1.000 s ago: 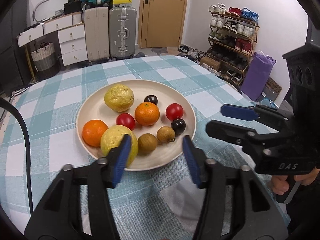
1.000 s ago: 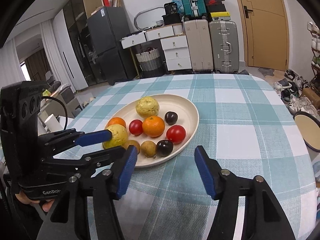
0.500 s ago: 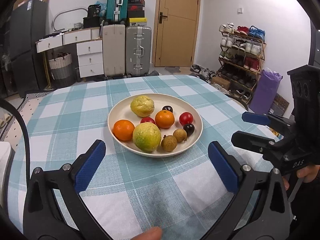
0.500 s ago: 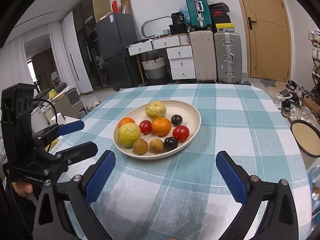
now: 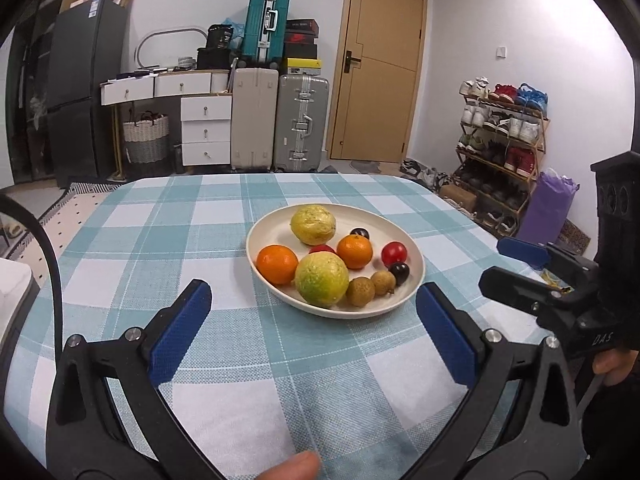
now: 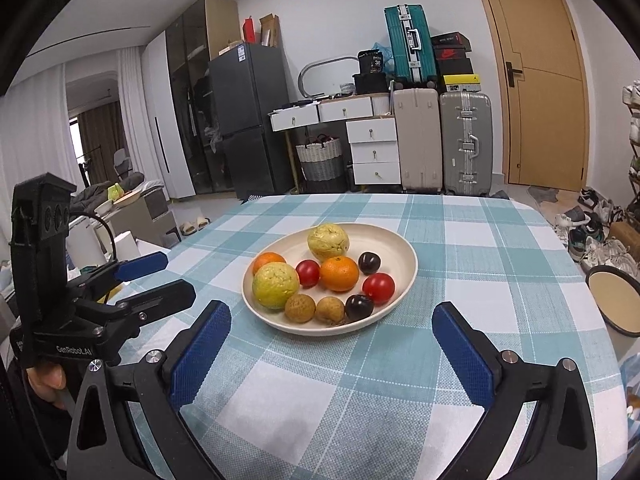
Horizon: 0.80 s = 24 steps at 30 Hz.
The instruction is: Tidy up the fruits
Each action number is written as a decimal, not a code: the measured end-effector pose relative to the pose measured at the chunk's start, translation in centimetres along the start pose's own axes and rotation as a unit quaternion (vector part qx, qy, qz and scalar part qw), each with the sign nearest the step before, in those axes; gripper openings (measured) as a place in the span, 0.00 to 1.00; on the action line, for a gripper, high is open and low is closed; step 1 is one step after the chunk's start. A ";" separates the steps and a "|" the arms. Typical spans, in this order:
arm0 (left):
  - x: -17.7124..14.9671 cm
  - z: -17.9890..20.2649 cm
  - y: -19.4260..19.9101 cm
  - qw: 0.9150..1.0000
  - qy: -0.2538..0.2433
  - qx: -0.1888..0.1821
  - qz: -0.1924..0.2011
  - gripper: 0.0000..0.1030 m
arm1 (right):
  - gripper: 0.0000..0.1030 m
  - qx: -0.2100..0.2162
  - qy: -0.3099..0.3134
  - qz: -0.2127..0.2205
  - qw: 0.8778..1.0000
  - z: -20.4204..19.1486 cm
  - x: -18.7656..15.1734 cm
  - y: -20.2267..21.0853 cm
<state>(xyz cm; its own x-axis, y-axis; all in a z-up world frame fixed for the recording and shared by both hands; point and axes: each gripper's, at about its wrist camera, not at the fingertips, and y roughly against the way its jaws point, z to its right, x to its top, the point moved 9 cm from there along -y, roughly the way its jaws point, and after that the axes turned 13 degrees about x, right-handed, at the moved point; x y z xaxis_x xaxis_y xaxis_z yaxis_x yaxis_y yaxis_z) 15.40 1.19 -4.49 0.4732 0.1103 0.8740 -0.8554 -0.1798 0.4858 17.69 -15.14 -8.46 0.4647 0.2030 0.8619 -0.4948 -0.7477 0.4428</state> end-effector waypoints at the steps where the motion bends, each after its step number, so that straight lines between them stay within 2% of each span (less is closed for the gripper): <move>1: 0.0 0.0 0.0 1.000 -0.001 0.002 0.002 0.99 | 1.00 0.000 0.001 0.000 1.000 0.1 0.0 -0.1; 12: 0.0 0.2 0.0 1.000 -0.003 -0.004 0.009 0.99 | 1.00 0.005 0.008 0.021 1.000 -0.2 0.3 0.4; 24: 0.4 -0.2 0.2 1.000 0.008 -0.007 0.019 0.99 | 1.00 0.001 0.011 0.024 1.000 -0.2 0.4 0.4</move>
<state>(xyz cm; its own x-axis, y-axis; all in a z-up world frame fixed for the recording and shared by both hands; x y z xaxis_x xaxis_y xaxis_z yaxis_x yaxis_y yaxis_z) 15.33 1.42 -4.05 0.4369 0.1186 0.8917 -0.8756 -0.1710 0.4518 17.52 -15.27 -7.87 0.4246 0.1800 0.8873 -0.5141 -0.7588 0.3999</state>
